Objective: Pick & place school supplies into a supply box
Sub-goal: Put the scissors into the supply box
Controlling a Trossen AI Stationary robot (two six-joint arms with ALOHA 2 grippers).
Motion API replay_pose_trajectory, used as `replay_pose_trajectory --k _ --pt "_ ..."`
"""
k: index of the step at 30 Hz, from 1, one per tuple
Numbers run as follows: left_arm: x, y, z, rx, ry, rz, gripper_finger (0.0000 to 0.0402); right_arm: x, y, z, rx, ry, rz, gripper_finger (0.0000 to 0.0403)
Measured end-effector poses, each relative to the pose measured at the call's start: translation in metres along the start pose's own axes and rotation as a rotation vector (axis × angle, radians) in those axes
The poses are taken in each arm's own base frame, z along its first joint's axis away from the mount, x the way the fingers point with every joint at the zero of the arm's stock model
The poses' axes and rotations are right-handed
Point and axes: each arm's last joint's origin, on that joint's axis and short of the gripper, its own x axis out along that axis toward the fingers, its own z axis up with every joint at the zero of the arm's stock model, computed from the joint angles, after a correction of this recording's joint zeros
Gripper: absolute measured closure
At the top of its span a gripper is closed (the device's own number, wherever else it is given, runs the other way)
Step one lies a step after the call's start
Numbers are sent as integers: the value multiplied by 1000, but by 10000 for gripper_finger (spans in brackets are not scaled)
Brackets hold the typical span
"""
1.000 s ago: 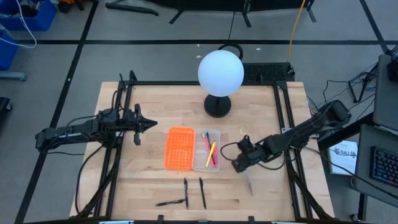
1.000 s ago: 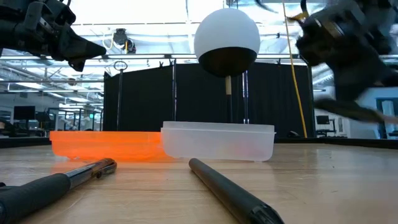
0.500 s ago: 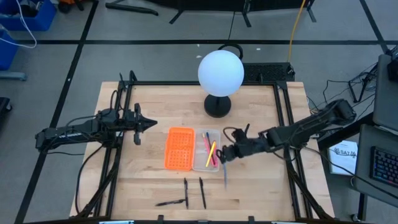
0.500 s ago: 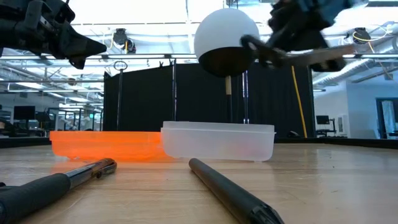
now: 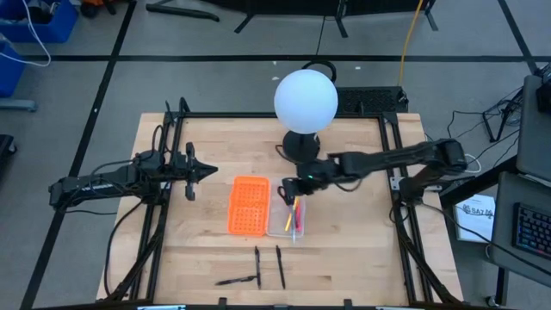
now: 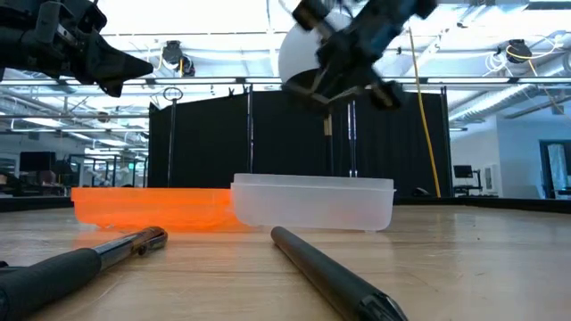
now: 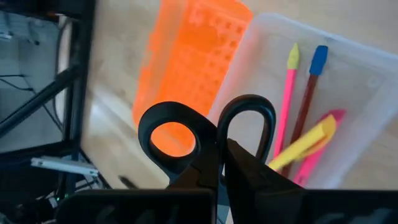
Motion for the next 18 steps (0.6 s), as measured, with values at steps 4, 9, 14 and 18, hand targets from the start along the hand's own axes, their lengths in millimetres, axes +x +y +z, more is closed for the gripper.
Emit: replay_pose_trajectory --k 4,9,14,18 --pt "0 0 0 0 0 0 380 27 -6 13 39 51 -30 401" --pt "0 0 0 -1 1 0 380 55 -19 19 83 102 -82 400" --pt "0 0 0 -2 1 0 380 58 -22 34 97 58 -58 400" --pt "0 0 0 -2 1 0 380 56 -29 48 86 23 -77 400"
